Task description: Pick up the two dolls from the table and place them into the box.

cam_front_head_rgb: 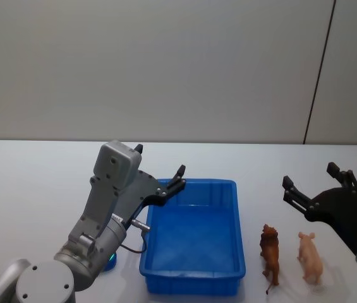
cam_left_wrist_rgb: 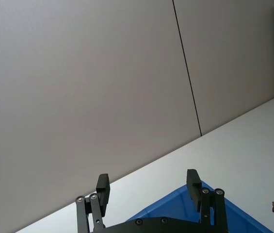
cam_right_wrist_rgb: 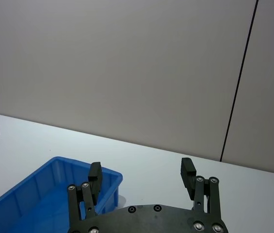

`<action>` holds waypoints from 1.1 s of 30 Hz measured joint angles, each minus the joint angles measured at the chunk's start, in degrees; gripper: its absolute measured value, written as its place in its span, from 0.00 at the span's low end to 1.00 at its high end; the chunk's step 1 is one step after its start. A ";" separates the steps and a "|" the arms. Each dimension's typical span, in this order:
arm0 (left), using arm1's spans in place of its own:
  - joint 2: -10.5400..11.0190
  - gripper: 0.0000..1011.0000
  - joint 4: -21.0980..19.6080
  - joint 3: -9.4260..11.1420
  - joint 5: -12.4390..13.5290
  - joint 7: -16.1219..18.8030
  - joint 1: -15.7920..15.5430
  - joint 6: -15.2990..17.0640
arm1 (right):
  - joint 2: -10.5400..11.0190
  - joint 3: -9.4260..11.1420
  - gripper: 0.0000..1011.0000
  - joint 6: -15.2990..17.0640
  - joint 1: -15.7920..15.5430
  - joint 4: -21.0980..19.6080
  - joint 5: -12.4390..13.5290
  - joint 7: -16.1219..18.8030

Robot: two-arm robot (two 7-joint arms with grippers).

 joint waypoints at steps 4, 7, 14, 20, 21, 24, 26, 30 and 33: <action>0.00 0.99 0.00 0.00 0.00 0.00 0.00 0.00 | 0.00 0.00 0.99 0.00 0.00 0.00 0.00 0.00; 0.00 0.99 0.00 0.00 0.00 0.00 0.00 0.00 | 0.00 0.00 0.99 0.00 0.00 0.00 0.00 0.00; 0.00 0.99 0.00 0.00 0.00 0.00 0.00 0.00 | 0.00 0.00 0.99 0.00 0.00 0.00 0.00 0.00; 0.00 0.99 0.00 0.00 0.00 0.00 0.00 0.00 | 0.00 0.00 0.99 0.00 0.00 0.00 0.00 0.00; 0.00 0.99 0.00 0.00 0.00 0.00 0.00 0.00 | 0.00 0.00 0.99 0.00 0.00 0.00 0.00 0.00; 0.00 0.99 0.00 0.00 0.00 0.00 0.00 0.00 | 0.00 0.00 0.99 0.00 0.00 0.00 0.00 0.00; 0.00 0.99 0.00 0.00 0.00 0.00 0.00 0.00 | 0.00 0.00 0.99 0.00 0.00 0.00 0.00 0.00; 0.00 0.99 0.00 0.00 0.00 0.00 0.00 0.00 | 0.00 0.00 0.99 0.00 0.00 0.00 0.00 0.00; 0.00 0.99 0.00 0.00 0.00 0.00 0.00 0.00 | 0.00 0.00 0.99 0.00 0.00 0.00 0.00 0.00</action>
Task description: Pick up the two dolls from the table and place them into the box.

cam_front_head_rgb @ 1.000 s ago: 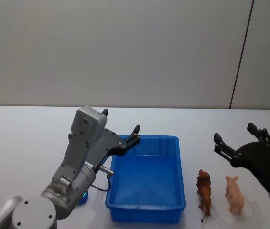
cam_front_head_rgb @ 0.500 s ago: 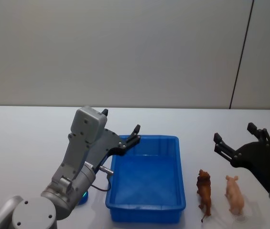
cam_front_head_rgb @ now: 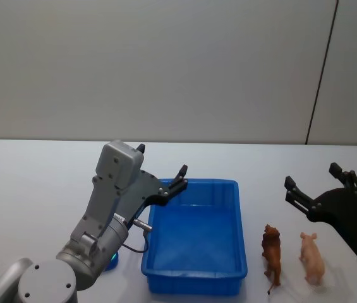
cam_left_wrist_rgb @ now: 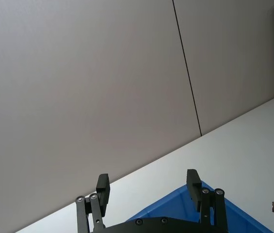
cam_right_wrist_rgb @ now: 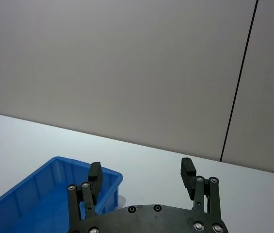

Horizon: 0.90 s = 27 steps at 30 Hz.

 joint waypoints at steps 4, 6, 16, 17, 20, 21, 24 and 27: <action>0.00 0.99 0.00 0.00 0.00 0.00 0.00 0.00 | -0.01 0.01 0.99 0.00 0.00 0.00 0.00 0.00; 0.00 0.99 0.00 0.00 0.00 0.00 0.00 0.00 | -0.01 0.03 0.99 0.00 0.01 0.00 0.00 0.00; 0.00 0.99 0.00 0.00 0.00 0.00 0.00 0.00 | -0.06 0.53 0.99 1.41 0.55 0.85 -0.27 -1.04; 0.00 0.99 0.00 0.00 0.00 0.00 0.00 0.00 | -0.05 0.57 0.99 1.61 0.57 0.93 -0.31 -1.18; 0.00 0.99 0.00 0.00 0.00 0.00 0.00 0.00 | -0.05 0.73 0.99 2.57 0.66 1.27 -0.57 -1.86; 0.00 0.99 0.00 0.00 0.00 0.00 0.00 0.00 | -0.05 0.73 0.99 2.57 0.66 1.27 -0.57 -1.86; 0.00 0.99 0.00 0.00 0.00 0.00 0.00 0.00 | -0.02 0.89 0.99 3.89 0.67 1.69 -0.91 -2.64; 0.00 0.99 0.00 0.00 0.00 0.00 0.00 0.00 | 0.02 1.01 0.99 5.31 0.60 1.97 -1.33 -3.36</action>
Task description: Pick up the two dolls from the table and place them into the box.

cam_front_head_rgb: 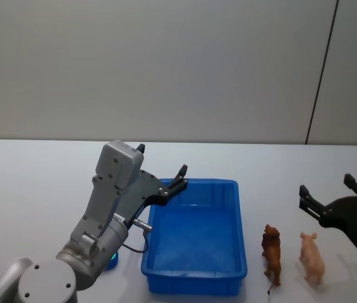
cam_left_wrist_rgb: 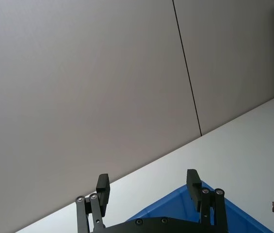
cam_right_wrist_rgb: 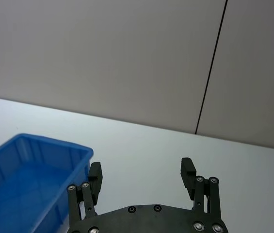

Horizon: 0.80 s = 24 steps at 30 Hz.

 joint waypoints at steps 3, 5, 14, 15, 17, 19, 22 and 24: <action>0.00 0.99 0.00 0.00 0.00 0.00 0.00 0.00 | 0.05 0.03 0.99 0.95 -0.17 0.17 -0.33 -0.51; 0.00 0.99 0.00 0.00 0.00 0.00 0.00 0.00 | 0.09 0.04 0.99 1.86 -0.39 0.34 -0.71 -0.94; 0.00 0.99 0.00 0.00 0.00 0.00 0.00 0.00 | 0.13 -0.20 0.99 5.23 -1.60 1.05 -2.59 -2.54; 0.00 0.99 0.00 0.00 0.00 0.00 0.00 0.00 | 0.12 -0.25 0.99 5.46 -1.71 1.11 -2.76 -2.66; 0.00 0.99 0.00 0.00 0.00 0.00 0.00 0.00 | 0.07 -0.41 0.99 6.12 -2.02 1.33 -3.38 -3.04; 0.00 0.99 0.00 0.00 0.00 0.00 0.00 0.00 | -0.03 -0.57 0.99 6.60 -2.30 1.57 -3.97 -3.40; 0.00 0.99 0.00 0.00 0.00 0.00 0.00 0.00 | -0.26 -0.88 0.99 7.23 -2.69 2.09 -4.84 -3.86; 0.00 0.99 0.00 0.00 0.00 0.00 0.00 0.00 | -0.47 -1.09 0.99 7.60 -2.87 2.47 -5.46 -4.21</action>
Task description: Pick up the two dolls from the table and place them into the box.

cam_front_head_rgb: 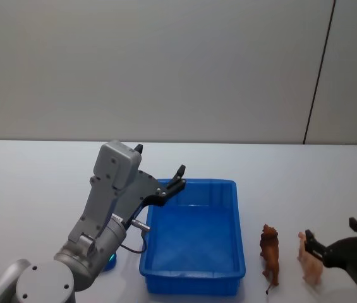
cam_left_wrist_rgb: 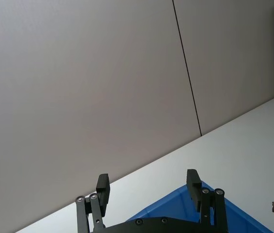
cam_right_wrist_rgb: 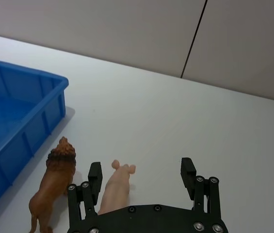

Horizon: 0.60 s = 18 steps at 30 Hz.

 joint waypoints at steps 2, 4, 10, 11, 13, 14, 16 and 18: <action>0.00 0.99 0.00 0.00 0.00 0.00 0.00 0.00 | -0.25 -0.23 0.99 0.25 -0.14 0.41 -0.59 -0.26; 0.00 0.99 0.00 0.00 0.00 0.00 0.00 0.00 | -0.46 -0.39 0.99 0.40 -0.19 0.75 -1.01 -0.42; 0.00 0.99 0.00 0.00 0.00 0.00 0.00 0.00 | -1.37 -1.00 0.99 0.81 -0.12 2.31 -2.46 -0.79; 0.00 0.99 0.00 0.00 0.00 0.00 0.00 0.00 | -1.52 -1.09 0.99 0.85 -0.06 2.51 -2.61 -0.83; 0.00 0.99 0.00 0.00 0.00 0.00 0.00 0.00 | -1.90 -1.30 0.99 0.96 0.11 3.25 -3.07 -0.91; 0.00 0.99 0.00 0.00 0.00 0.00 0.00 0.00 | -2.03 -1.37 0.99 0.99 0.17 3.49 -3.27 -0.94; 0.00 0.99 0.00 0.00 0.00 0.00 0.00 0.00 | -2.42 -1.57 0.99 1.08 0.41 4.23 -3.66 -1.00; 0.00 0.99 0.00 0.00 0.00 0.00 0.00 0.00 | -2.72 -1.71 0.99 1.09 0.60 4.78 -3.88 -1.00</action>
